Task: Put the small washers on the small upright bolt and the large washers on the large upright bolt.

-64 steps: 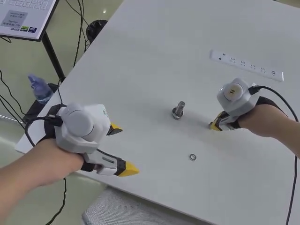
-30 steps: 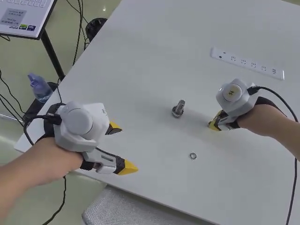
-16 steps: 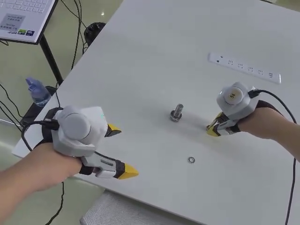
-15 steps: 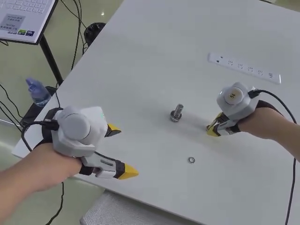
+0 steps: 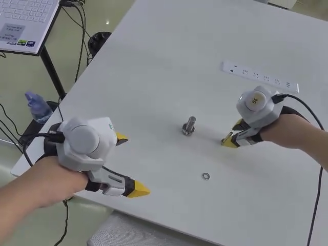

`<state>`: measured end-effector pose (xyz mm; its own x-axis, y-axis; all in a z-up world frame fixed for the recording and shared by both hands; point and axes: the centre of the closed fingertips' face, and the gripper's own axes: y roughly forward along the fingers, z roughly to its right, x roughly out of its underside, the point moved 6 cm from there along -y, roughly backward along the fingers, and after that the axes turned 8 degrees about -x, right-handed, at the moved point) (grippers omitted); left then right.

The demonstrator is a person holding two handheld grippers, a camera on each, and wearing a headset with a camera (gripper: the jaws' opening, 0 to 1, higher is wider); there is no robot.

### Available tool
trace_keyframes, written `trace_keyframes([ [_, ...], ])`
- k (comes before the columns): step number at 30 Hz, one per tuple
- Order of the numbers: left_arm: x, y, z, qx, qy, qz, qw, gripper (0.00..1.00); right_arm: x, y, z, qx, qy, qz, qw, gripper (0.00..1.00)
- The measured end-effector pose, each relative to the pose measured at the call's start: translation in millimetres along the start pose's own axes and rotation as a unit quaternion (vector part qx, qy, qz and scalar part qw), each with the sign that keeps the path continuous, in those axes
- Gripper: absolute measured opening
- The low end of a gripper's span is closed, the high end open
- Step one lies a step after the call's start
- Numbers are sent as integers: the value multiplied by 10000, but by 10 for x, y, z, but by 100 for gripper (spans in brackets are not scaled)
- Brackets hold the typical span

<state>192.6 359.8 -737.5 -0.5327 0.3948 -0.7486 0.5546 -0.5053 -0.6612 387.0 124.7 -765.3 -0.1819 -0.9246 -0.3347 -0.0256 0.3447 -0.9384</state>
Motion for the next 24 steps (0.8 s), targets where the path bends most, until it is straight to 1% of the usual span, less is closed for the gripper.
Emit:
trace_keyframes([
  [2,-3,13,7,7,2,11,10000,89,-23,-27,-30,-7,-18,34,10000,38],
  [4,9,12,35,33,23,-57,10000,89,-42,-42,-69,-2,-85,28,10000,39],
  [5,20,15,30,27,29,-68,10000,91,-50,-44,-86,4,-123,10,9999,39],
  [8,50,13,46,12,8,-141,9999,96,-71,-57,-145,-2,-154,-13,9999,40],
  [12,61,-17,92,42,-2,-112,9999,99,-99,-90,-235,-4,-172,12,9999,40],
  [16,77,-43,94,25,61,-137,9999,99,-106,-118,-330,-20,-206,24,9998,40],
  [18,73,-57,88,10,69,-129,9999,99,-109,-128,-381,-37,-200,83,9998,41],
  [24,69,-72,84,17,111,-98,9999,99,-64,-96,-553,-108,-163,74,9998,42],
])
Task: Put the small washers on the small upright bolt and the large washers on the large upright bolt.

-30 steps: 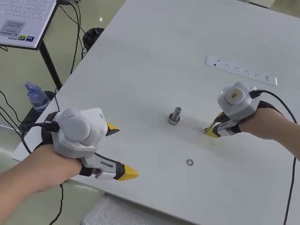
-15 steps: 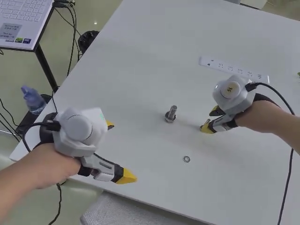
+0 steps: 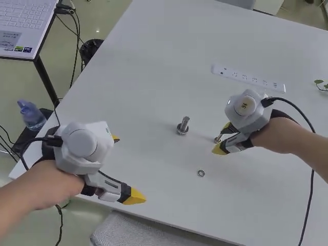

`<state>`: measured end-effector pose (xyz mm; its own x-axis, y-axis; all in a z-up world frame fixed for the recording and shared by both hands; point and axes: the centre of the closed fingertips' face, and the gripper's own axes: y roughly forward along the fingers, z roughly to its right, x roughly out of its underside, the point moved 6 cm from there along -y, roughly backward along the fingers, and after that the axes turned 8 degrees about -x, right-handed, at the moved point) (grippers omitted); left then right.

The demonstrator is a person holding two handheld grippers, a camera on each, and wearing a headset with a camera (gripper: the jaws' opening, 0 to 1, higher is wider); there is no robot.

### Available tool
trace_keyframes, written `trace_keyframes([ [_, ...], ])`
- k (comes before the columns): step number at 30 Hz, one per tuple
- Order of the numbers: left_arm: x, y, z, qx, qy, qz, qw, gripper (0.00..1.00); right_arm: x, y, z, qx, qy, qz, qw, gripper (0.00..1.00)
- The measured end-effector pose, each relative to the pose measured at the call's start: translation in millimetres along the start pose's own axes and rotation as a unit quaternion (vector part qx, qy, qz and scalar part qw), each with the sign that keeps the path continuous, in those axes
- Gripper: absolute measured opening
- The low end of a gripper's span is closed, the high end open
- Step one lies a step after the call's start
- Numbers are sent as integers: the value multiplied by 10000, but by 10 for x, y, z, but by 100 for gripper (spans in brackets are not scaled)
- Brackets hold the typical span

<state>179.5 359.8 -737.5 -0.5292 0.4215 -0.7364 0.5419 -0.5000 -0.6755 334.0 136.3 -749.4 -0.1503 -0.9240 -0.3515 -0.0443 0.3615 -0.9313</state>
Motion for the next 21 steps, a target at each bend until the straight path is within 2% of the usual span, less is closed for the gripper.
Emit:
trace_keyframes([
  [8,8,-19,-7,-86,41,-18,10000,99,45,86,-183,-86,-42,22,10000,46],
  [12,5,-27,-18,-81,69,-17,9999,98,58,133,-270,-136,-7,113,9998,46],
  [21,39,-48,-4,-55,71,-44,10000,95,106,236,-364,-266,-115,170,9994,46],
])
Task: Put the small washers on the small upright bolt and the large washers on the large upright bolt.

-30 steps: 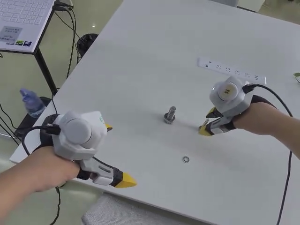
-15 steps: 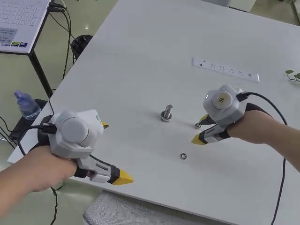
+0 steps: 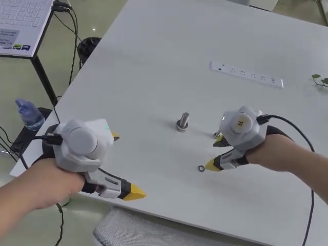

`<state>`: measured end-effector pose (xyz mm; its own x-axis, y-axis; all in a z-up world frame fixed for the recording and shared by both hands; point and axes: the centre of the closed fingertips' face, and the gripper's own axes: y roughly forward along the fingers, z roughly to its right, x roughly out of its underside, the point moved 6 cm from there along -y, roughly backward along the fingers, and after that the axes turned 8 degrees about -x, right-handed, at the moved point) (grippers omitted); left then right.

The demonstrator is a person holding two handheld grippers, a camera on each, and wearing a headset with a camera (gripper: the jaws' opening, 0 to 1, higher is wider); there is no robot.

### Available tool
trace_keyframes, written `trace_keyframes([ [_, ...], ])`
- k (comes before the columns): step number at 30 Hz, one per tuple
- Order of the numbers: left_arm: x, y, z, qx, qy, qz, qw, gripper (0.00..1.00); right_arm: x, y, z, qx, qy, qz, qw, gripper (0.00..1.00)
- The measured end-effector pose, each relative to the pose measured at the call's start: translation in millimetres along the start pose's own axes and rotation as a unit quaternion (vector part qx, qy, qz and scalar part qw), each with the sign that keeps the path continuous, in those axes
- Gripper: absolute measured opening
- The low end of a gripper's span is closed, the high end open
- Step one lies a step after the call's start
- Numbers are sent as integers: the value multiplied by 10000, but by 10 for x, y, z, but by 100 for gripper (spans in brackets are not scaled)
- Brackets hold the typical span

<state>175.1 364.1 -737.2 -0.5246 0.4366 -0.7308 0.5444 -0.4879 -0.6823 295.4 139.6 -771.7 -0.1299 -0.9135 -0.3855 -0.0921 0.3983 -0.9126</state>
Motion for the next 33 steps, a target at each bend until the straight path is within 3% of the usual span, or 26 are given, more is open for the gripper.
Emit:
trace_keyframes([
  [16,15,-32,-35,-73,58,61,9999,91,107,340,-73,58,-16,47,10000,44],
  [33,17,-20,-63,-11,55,28,10000,90,175,420,-70,59,-60,-5,10000,38],
])
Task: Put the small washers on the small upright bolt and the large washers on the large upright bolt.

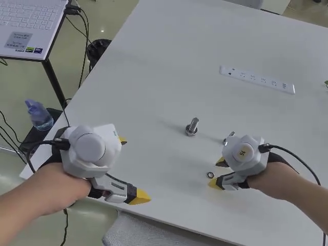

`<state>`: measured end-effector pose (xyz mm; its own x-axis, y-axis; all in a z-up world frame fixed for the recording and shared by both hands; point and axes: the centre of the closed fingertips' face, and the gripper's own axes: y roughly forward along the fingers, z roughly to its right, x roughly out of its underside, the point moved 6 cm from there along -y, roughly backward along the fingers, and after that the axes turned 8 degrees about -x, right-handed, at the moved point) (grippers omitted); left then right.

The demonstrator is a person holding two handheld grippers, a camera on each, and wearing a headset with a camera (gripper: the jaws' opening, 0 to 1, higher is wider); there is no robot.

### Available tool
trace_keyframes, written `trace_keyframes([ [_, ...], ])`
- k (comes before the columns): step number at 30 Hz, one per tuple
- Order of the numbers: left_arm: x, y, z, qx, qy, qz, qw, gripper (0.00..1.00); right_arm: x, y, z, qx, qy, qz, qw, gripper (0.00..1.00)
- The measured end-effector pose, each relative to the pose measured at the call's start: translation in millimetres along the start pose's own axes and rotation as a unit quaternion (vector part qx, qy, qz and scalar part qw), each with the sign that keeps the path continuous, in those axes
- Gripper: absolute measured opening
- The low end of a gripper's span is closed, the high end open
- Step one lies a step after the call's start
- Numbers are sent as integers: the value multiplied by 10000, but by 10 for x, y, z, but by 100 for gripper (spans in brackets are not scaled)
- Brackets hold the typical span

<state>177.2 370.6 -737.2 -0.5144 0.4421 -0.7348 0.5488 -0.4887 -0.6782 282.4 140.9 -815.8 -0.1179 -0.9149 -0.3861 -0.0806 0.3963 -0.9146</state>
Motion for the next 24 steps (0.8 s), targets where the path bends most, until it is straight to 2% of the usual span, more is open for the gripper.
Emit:
trace_keyframes([
  [11,28,-8,-23,-26,-49,-10,10000,87,14,43,9,2,-33,-79,10000,35],
  [16,11,-1,-10,-10,-83,5,10000,86,5,53,-22,-25,-145,-151,9998,27],
  [24,1,11,1,43,-96,15,9999,84,-4,61,-42,-50,-230,-229,9995,23],
])
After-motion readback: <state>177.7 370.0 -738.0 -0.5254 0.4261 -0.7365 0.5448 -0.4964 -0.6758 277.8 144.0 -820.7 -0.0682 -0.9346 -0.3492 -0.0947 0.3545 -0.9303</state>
